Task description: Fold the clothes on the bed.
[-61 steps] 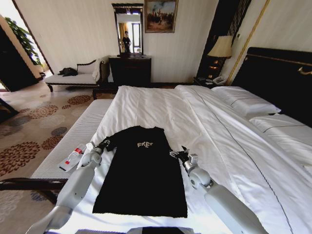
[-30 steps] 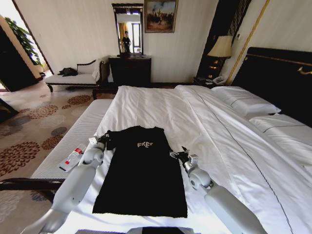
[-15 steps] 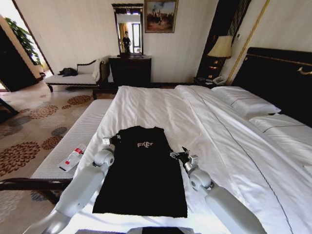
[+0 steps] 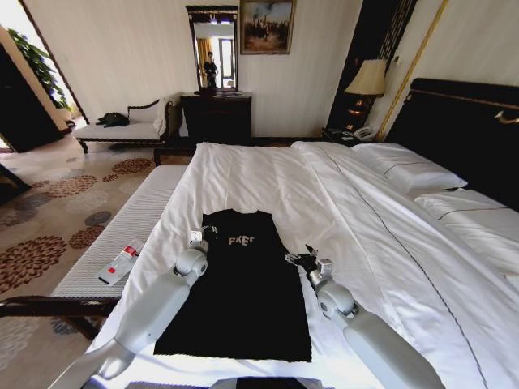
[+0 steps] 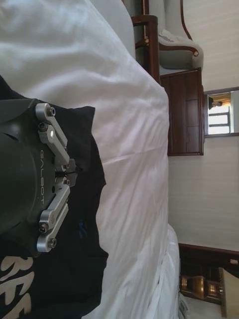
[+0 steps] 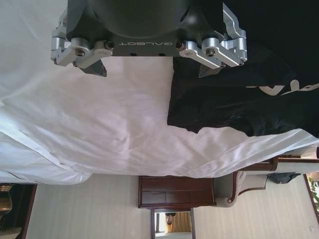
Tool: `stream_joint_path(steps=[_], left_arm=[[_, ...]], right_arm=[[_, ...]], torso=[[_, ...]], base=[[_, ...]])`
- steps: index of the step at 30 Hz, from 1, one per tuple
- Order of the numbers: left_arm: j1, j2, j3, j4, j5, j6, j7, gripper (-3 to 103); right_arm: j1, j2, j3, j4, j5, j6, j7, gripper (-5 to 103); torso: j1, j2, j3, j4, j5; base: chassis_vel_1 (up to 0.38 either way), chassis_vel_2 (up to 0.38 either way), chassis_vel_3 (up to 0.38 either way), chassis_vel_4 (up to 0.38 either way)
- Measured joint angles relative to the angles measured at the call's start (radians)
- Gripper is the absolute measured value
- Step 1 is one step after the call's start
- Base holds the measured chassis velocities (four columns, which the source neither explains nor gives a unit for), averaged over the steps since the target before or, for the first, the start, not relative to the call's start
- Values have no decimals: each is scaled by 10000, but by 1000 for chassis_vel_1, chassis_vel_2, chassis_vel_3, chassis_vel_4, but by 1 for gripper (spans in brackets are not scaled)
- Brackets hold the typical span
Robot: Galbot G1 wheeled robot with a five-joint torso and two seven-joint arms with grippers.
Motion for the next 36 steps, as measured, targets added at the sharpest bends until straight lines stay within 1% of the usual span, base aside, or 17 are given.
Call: stream_joint_path(steps=[12,19,26,30,31,32,33,35,36], left_arm=[[208,-104,540,-29,293,-31,81,0],[129,-436,624,346,509,-37,104,0],[321,-275,578,330,513,74,84,-1],[561,1,372,-8,768,129,146,20],[561,1,372,-8,768,129,146,20],[622,78,295,-116,836,124,224,26],[694,157,212,-247,853,102,293,26],[835,296,50,-520,770,38,365,36],[835,296,50,-520,770,38,365,36]], right_arm=[[79,47,-51,-100,-11,6,14,100],[25,50,-41,-105,-36,16,16,100],[52,37,-36,-112,-39,35,19,100],[290,30,-119,-198,33,45,18,100],[290,30,-119,-198,33,45,18,100],[353,32,-149,-205,72,45,20,100],[400,33,-171,-206,112,45,31,100],[466,29,-196,-212,178,45,49,100],[466,29,-196,-212,178,45,49,100]], torso=[[0,0,0,1,0],[0,0,0,-1,0],[0,0,0,0,-1],[0,0,0,0,-2],[0,0,0,0,-2],[0,0,0,1,0],[1,-1,1,1,-1],[2,-1,0,1,-1],[2,-1,0,1,-1]], base=[[0,0,0,0],[0,0,0,0],[0,0,0,0],[0,0,0,0],[0,0,0,0],[0,0,0,0],[0,0,0,0],[0,0,0,0],[0,0,0,0]])
